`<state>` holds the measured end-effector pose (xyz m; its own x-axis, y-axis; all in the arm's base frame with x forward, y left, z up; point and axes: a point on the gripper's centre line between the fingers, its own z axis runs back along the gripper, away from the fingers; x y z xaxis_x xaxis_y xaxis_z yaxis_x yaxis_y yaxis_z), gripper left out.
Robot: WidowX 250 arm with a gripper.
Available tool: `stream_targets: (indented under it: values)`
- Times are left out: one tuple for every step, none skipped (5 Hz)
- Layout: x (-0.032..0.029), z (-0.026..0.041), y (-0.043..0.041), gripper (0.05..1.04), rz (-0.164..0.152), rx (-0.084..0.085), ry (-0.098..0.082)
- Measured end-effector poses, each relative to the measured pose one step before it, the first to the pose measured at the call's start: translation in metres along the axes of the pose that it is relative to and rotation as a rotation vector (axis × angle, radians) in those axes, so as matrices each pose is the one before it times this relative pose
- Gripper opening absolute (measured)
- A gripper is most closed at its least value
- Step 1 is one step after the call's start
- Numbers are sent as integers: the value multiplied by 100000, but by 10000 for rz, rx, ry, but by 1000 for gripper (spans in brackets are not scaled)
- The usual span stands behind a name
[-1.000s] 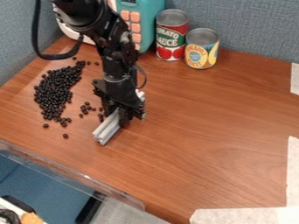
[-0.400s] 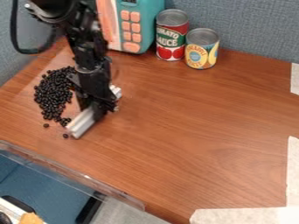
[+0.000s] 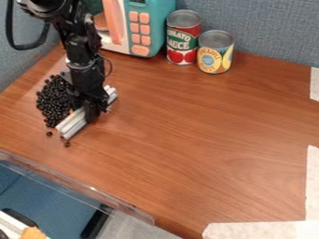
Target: Sweep into pile
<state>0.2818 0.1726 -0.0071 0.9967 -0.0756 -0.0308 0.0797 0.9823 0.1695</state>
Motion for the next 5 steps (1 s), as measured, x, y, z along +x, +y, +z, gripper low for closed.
stream_targets:
  values:
    - [541, -168, 1148, 378, -53, 119, 52]
    - [564, -23, 944, 378, 136, 108, -89]
    - [21, -93, 65, 378, -31, -56, 33]
    - [93, 200, -237, 378, -5, -173, -123]
    - [-229, 298, -552, 378, 113, -275, -76]
